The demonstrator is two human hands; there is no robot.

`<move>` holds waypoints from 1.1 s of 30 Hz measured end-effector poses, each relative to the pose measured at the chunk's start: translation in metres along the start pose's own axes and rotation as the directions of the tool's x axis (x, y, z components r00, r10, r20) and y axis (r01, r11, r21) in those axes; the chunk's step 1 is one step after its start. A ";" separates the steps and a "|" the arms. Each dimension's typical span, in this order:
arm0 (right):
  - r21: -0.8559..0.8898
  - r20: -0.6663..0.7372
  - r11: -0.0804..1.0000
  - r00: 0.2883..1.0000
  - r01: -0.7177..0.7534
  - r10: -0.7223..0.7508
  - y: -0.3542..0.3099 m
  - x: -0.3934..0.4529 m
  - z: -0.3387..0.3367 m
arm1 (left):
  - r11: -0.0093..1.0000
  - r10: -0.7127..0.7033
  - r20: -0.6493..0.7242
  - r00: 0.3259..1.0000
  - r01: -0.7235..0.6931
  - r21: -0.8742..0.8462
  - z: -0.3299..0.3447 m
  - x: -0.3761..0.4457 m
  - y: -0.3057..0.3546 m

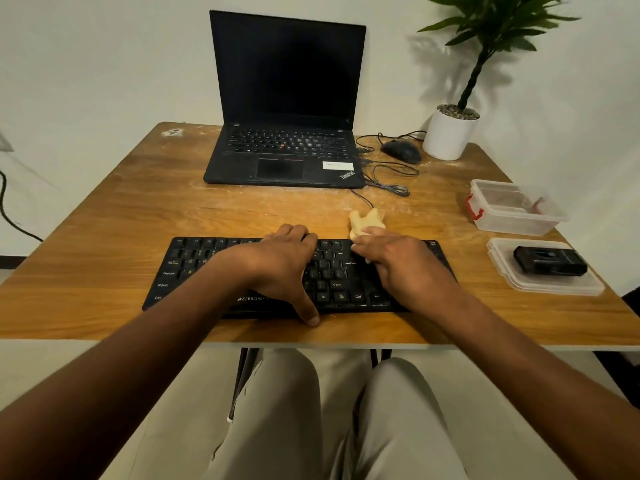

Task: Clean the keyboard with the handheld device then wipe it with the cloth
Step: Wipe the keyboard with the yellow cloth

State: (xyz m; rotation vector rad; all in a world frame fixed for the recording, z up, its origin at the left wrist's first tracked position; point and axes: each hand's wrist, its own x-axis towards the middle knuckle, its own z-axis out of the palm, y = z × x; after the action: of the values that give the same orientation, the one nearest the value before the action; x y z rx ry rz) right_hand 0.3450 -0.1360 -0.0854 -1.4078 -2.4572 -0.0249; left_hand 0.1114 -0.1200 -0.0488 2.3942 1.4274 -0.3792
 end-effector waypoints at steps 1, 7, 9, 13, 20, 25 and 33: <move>-0.010 -0.008 0.999 1.000 0.030 -0.030 -0.007 -0.005 0.002 | 1.000 -0.003 0.000 1.000 0.003 -0.001 0.000 0.000 0.000; -0.031 -0.017 0.997 0.997 -0.077 0.076 0.013 -0.037 -0.018 | 1.000 0.003 0.002 1.000 -0.003 -0.008 0.000 -0.001 0.000; -0.011 -0.040 0.988 0.987 -0.156 0.155 0.021 -0.023 -0.014 | 1.000 0.000 0.005 1.000 0.000 -0.008 -0.001 0.000 0.000; 0.046 -0.037 0.994 0.994 -0.100 0.101 -0.001 -0.001 0.000 | 1.000 -0.010 0.007 1.000 0.010 -0.011 -0.001 0.000 0.001; 0.125 0.015 0.987 0.995 -0.100 0.098 0.001 -0.046 -0.022 | 1.000 -0.004 -0.001 1.000 0.004 -0.024 0.000 -0.001 0.001; 0.191 -0.191 0.942 0.931 -0.276 0.311 -0.002 -0.042 -0.055 | 1.000 -0.001 -0.004 1.000 0.001 -0.013 0.000 -0.001 0.002; 0.074 0.028 0.968 0.971 -0.239 0.237 -0.051 -0.031 -0.015 | 1.000 -0.006 -0.007 1.000 0.006 -0.005 0.002 0.002 -0.002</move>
State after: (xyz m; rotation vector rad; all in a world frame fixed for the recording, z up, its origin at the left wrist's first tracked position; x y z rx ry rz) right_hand 0.3197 -0.1909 -0.0729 -1.6650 -2.2604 0.1351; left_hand 0.1107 -0.1187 -0.0516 2.3895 1.4375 -0.3687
